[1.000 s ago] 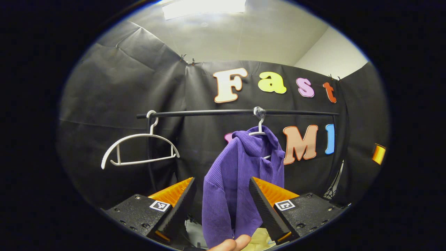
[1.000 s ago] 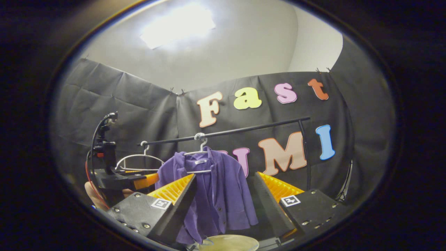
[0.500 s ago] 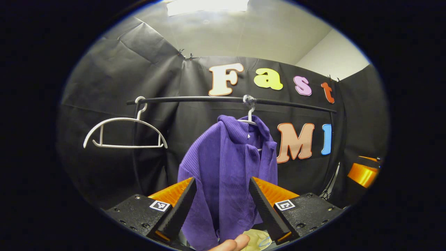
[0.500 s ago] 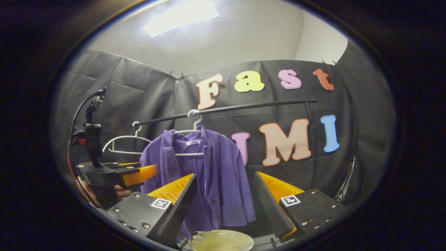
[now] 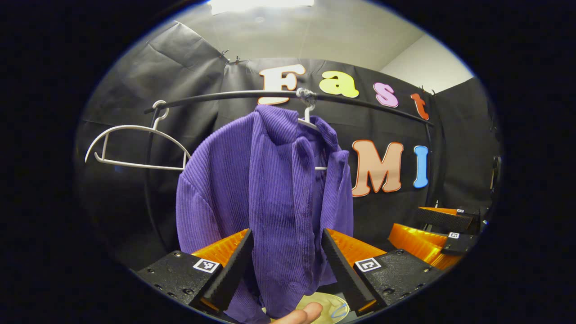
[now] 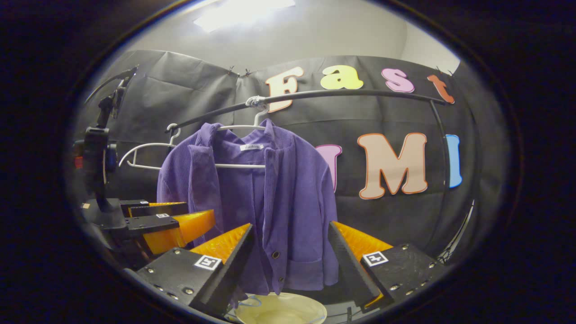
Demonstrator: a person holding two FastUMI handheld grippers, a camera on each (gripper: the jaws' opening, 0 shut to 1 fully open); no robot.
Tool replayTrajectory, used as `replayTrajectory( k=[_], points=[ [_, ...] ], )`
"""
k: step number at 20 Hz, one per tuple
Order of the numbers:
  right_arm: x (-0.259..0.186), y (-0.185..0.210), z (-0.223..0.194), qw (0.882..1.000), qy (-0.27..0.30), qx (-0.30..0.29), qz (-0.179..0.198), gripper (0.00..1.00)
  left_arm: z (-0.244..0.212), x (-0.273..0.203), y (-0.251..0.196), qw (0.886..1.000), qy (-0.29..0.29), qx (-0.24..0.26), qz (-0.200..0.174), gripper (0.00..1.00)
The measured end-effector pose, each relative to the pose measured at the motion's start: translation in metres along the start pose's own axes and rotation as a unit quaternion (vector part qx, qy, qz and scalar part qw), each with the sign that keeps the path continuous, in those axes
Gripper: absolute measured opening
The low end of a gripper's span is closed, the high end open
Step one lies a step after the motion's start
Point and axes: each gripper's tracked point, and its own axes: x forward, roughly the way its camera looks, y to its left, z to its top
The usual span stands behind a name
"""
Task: Grasp the clothes on the hanger with both hands and then place them into the laundry hamper below.
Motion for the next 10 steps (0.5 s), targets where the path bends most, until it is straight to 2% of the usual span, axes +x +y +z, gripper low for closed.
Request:
replayTrajectory(
  k=[4, 6, 8, 9, 10],
  points=[
    [0.042, 0.017, -0.003, 1.000, -0.005, 0.000, 0.027, 0.98, -0.001, 0.018, 0.022, 0.998, -0.008, 0.011, 0.057, 0.92],
    [0.056, 0.031, -0.003, 0.999, -0.011, -0.016, 0.046, 0.98, -0.012, 0.020, 0.029, 0.998, 0.011, 0.008, 0.069, 0.92],
    [0.069, 0.038, -0.005, 0.999, -0.014, -0.027, 0.042, 0.98, -0.007, 0.022, 0.035, 0.997, 0.008, 0.010, 0.075, 0.94],
    [0.077, 0.041, -0.007, 0.999, -0.013, -0.033, 0.038, 0.97, -0.002, 0.023, 0.033, 0.997, 0.000, 0.019, 0.069, 0.90],
    [0.086, 0.040, -0.006, 0.999, -0.014, -0.042, 0.025, 0.92, 0.002, 0.023, 0.033, 0.997, -0.010, 0.027, 0.071, 0.89]
  ],
)
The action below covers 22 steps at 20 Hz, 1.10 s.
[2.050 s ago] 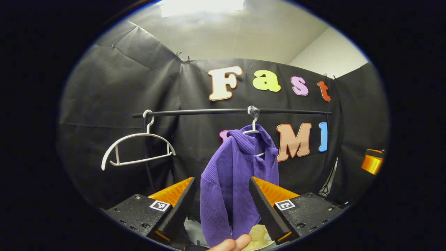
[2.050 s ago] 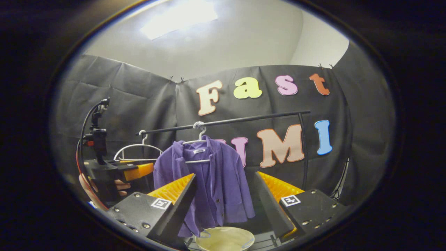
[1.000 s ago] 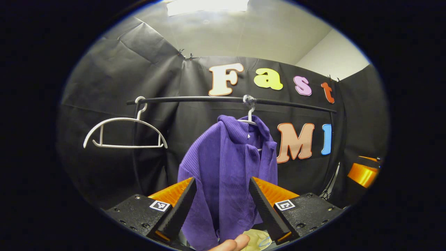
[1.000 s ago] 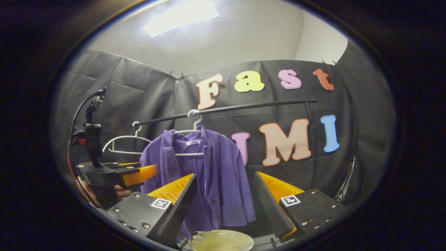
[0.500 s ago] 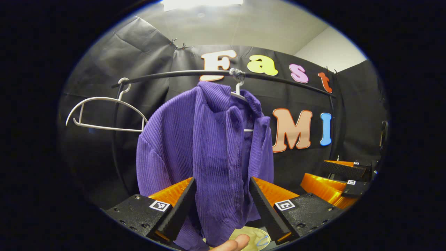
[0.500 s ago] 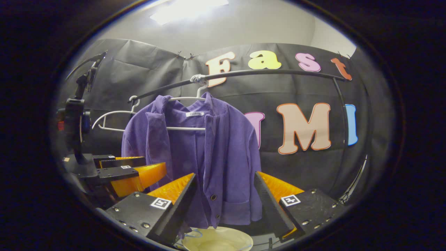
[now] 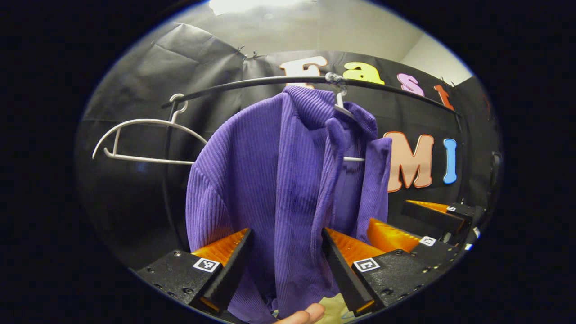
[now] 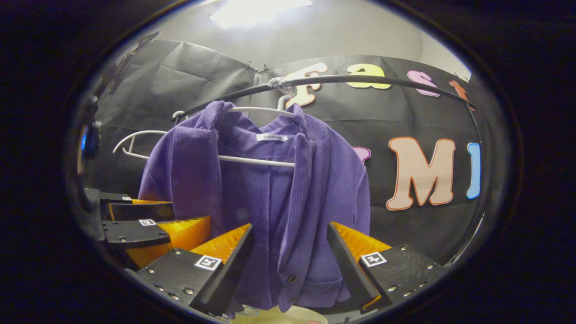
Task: Grasp the clothes on the hanger with both hands and then place them into the laundry hamper below.
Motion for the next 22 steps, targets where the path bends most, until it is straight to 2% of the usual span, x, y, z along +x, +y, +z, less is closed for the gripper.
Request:
replayTrajectory(
  k=[1, 2, 6, 8, 9, 10, 11, 12, 13, 14, 16, 17, 18, 19, 20, 22],
  points=[
    [0.007, -0.005, 0.001, 1.000, -0.002, -0.003, -0.016, 0.92, 0.004, 0.000, 0.001, 1.000, -0.005, 0.003, 0.003, 0.89],
    [0.014, -0.010, 0.005, 1.000, -0.010, 0.000, -0.029, 0.99, 0.006, 0.003, -0.001, 1.000, -0.007, -0.001, 0.001, 0.87],
    [0.043, -0.010, 0.007, 0.998, 0.006, 0.059, -0.019, 0.94, 0.012, 0.011, -0.007, 1.000, -0.005, -0.017, -0.008, 0.87],
    [0.059, -0.030, 0.006, 0.996, 0.010, 0.072, -0.046, 0.95, 0.016, 0.016, -0.006, 0.999, -0.012, -0.030, -0.004, 0.86],
    [0.065, -0.043, 0.004, 0.995, 0.015, 0.072, -0.067, 0.93, 0.018, 0.019, -0.007, 0.999, -0.014, -0.030, -0.001, 0.83],
    [0.070, -0.050, 0.006, 0.994, 0.013, 0.077, -0.077, 0.99, 0.019, 0.020, -0.011, 1.000, -0.015, -0.026, -0.002, 0.80],
    [0.074, -0.047, 0.008, 0.994, 0.008, 0.086, -0.070, 0.96, 0.022, 0.023, -0.016, 0.999, -0.021, -0.021, -0.014, 0.75],
    [0.077, -0.047, 0.012, 0.994, 0.000, 0.091, -0.066, 0.98, 0.025, 0.024, -0.022, 0.999, -0.027, -0.017, -0.030, 0.76],
    [0.077, -0.047, 0.013, 0.994, -0.005, 0.093, -0.061, 0.96, 0.027, 0.025, -0.026, 0.999, -0.028, -0.015, -0.039, 0.62],
    [0.078, -0.040, 0.012, 0.995, -0.001, 0.097, -0.037, 0.92, 0.025, 0.029, -0.022, 0.999, -0.029, -0.017, -0.041, 0.47],
    [0.078, -0.045, 0.010, 0.995, -0.005, 0.085, -0.046, 0.12, 0.025, 0.031, -0.018, 0.998, -0.023, -0.026, -0.052, 0.18],
    [0.069, -0.033, 0.015, 0.997, -0.006, 0.072, -0.024, 0.05, 0.027, 0.027, -0.020, 0.997, -0.027, -0.033, -0.068, 0.03],
    [0.067, -0.030, 0.014, 0.998, 0.000, 0.054, -0.015, 0.07, 0.027, 0.023, -0.020, 0.996, -0.022, -0.039, -0.080, 0.05],
    [0.061, -0.037, 0.018, 0.999, -0.005, 0.039, -0.026, 0.07, 0.028, 0.019, -0.018, 0.995, -0.021, -0.043, -0.087, 0.02],
    [0.055, -0.045, 0.025, 0.998, -0.016, 0.048, -0.036, 0.04, 0.030, 0.014, -0.015, 0.994, -0.022, -0.048, -0.095, 0.02],
    [0.048, -0.037, 0.024, 0.997, -0.005, 0.081, -0.014, 0.01, 0.035, 0.002, -0.011, 0.992, -0.024, -0.057, -0.111, 0.02]
  ],
)
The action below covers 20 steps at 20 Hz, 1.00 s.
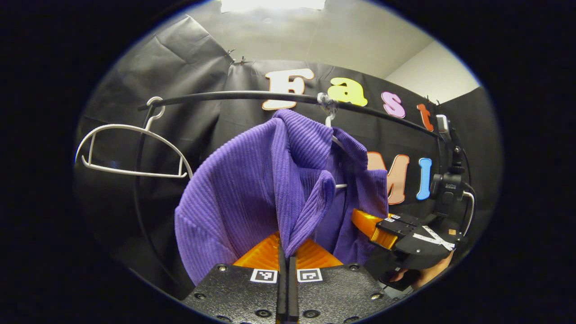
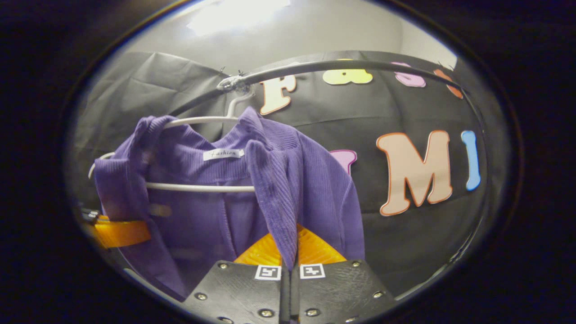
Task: Grasp the clothes on the hanger with both hands and then place them into the laundry hamper below.
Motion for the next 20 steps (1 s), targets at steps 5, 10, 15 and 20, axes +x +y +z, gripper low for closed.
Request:
replayTrajectory(
  k=[5, 10, 15, 20],
  points=[
    [-0.022, -0.019, 0.011, 0.999, -0.003, -0.007, -0.033, 0.01, 0.016, -0.032, -0.006, 0.996, 0.004, -0.033, -0.080, 0.02],
    [-0.029, -0.017, 0.022, 0.997, 0.011, -0.063, -0.033, 0.01, 0.037, -0.058, -0.008, 0.990, 0.013, -0.042, -0.137, 0.01],
    [-0.035, -0.048, 0.043, 0.992, -0.003, -0.103, -0.073, 0.01, 0.060, -0.075, 0.016, 0.991, 0.004, -0.007, -0.134, 0.02],
    [-0.035, -0.083, 0.080, 0.982, -0.036, -0.141, -0.125, 0.01, 0.081, -0.084, 0.045, 0.992, -0.014, 0.015, -0.126, 0.04]
  ],
)
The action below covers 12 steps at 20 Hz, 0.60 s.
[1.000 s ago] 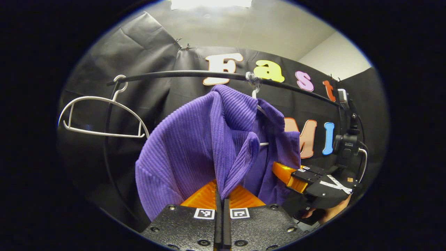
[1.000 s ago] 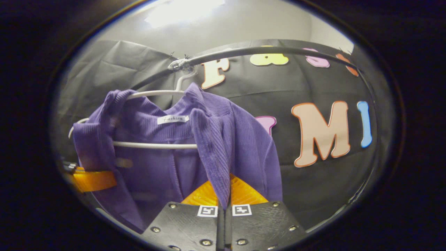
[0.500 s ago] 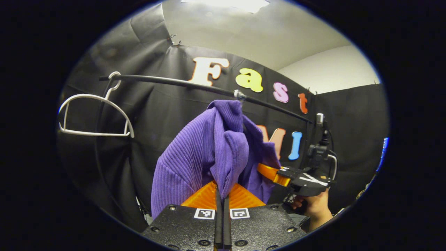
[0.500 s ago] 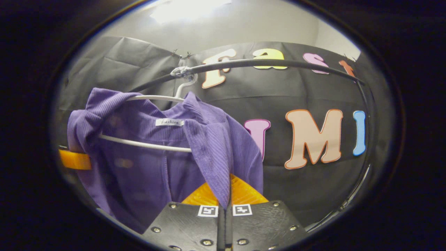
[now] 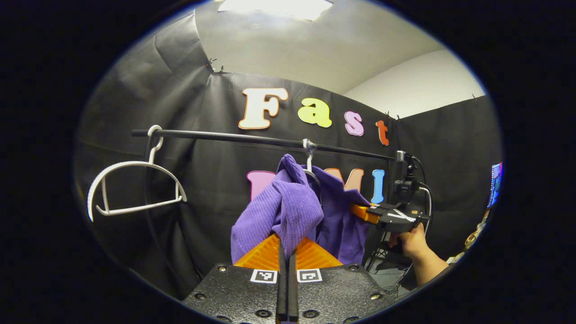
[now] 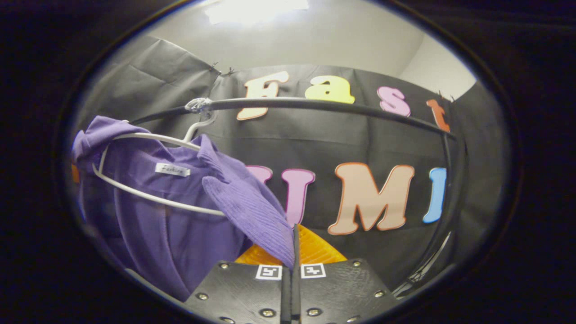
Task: Grasp the clothes on the hanger with both hands and then place them into the laundry hamper below.
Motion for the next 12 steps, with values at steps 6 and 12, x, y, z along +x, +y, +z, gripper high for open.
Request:
replayTrajectory(
  k=[6, 12],
  points=[
    [0.024, -0.012, 0.007, 0.997, -0.021, -0.062, -0.045, 0.01, 0.014, -0.005, 0.034, 0.999, -0.015, 0.023, 0.032, 0.03],
    [0.063, -0.023, -0.001, 0.998, -0.011, -0.020, -0.057, 0.01, 0.044, 0.013, 0.068, 0.996, -0.049, 0.018, 0.072, 0.02]
  ],
)
